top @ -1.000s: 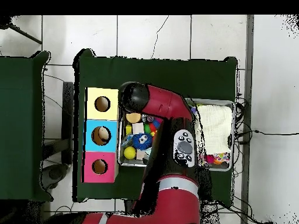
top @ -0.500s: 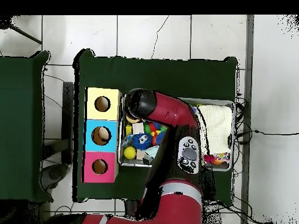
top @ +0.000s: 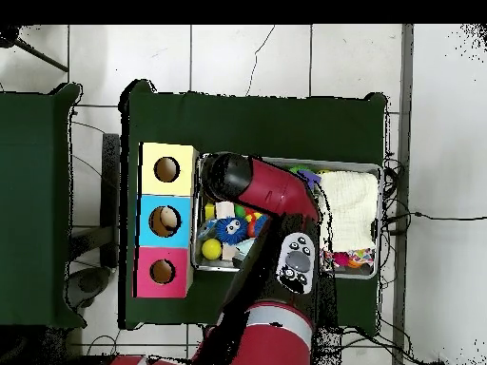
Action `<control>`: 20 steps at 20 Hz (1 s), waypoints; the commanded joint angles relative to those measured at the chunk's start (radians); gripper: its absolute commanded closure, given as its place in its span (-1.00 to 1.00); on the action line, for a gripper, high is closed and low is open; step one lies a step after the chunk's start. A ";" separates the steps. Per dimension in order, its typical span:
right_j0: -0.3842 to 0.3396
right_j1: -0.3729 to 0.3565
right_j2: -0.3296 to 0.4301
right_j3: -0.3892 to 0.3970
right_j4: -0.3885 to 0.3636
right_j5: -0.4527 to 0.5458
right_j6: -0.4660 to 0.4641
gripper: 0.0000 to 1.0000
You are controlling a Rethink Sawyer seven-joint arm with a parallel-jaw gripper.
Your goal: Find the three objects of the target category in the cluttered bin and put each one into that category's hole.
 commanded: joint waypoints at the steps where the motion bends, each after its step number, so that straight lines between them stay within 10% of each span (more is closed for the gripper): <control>1: 0.022 0.041 -0.022 0.122 0.087 -0.072 0.359 -1.00; 20: 0.019 0.071 -0.012 0.185 0.151 -0.223 0.370 -1.00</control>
